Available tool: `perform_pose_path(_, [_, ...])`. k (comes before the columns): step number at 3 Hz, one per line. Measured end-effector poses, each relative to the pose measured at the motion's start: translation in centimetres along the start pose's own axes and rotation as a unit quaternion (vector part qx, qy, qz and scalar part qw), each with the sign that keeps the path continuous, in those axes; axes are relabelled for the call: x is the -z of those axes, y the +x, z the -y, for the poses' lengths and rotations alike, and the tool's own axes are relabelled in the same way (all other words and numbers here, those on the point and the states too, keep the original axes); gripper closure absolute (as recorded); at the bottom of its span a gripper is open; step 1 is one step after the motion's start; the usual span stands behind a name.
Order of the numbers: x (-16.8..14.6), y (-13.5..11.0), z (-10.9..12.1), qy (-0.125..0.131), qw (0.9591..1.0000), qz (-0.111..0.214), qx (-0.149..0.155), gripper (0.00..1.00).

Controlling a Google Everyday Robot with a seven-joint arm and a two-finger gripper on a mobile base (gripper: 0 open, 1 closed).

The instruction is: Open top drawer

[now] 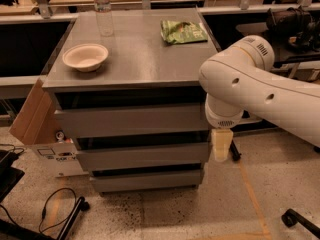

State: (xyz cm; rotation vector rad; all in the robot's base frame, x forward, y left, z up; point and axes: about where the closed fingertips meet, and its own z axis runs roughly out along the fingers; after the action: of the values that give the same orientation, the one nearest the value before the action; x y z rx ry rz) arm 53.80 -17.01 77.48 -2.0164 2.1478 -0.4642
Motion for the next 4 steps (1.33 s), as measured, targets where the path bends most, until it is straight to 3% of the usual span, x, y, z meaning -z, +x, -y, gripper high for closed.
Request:
perform_pose_path(2, [-3.9, -3.4, 2.3, 0.002, 0.9991, 0.039, -0.013, 0.00])
perform_pose_path(4, [-7.6, -4.6, 4.3, 0.000, 0.9987, 0.049, -0.016, 0.00])
